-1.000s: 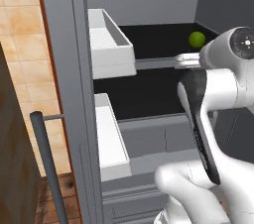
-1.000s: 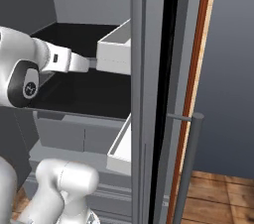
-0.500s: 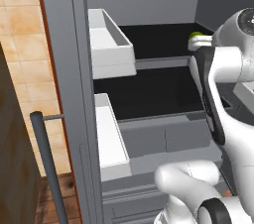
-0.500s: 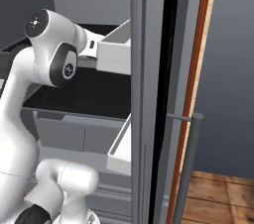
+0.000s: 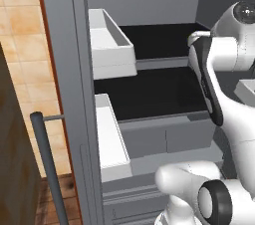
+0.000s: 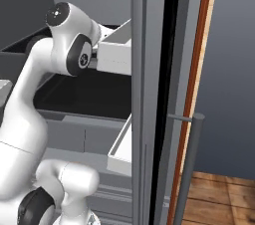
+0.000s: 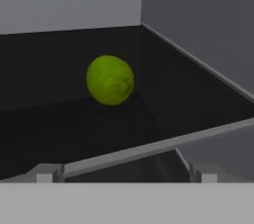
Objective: Grab the garlic and lime from the fridge, place them in the blender, close the lid, and turn on the blender to create a marinade.
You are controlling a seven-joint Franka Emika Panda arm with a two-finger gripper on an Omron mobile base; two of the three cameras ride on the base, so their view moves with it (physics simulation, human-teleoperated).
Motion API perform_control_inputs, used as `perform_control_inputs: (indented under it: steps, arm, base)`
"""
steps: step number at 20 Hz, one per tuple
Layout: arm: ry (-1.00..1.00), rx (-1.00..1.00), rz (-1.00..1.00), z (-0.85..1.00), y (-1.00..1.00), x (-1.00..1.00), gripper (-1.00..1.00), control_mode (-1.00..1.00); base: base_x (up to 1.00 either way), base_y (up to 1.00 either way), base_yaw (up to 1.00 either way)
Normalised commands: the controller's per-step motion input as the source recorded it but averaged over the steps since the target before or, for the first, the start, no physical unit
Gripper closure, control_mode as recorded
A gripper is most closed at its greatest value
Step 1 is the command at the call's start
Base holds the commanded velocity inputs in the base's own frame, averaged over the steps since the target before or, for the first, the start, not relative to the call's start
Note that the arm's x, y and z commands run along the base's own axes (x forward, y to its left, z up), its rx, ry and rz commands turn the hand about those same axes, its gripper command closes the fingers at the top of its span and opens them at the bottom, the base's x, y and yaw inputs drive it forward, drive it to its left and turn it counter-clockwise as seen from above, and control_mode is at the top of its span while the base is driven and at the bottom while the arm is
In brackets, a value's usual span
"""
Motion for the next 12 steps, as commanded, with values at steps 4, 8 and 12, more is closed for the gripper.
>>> perform_control_inputs:
  steps: [4, 8, 12]
  arm:
    - [0.15, 0.0, 0.0, 0.0, 0.0, 0.52, -1.0, -1.0]
    - [0.07, 0.01, 0.0, 0.0, 0.0, 0.66, -1.0, -1.0]
    - [0.0, 0.0, 0.0, -0.02, 0.0, 0.57, -1.0, -1.0]
  base:
    - [0.0, 0.0, 0.0]
    - [0.0, 0.0, 0.0]
    - [0.0, 0.0, 0.0]
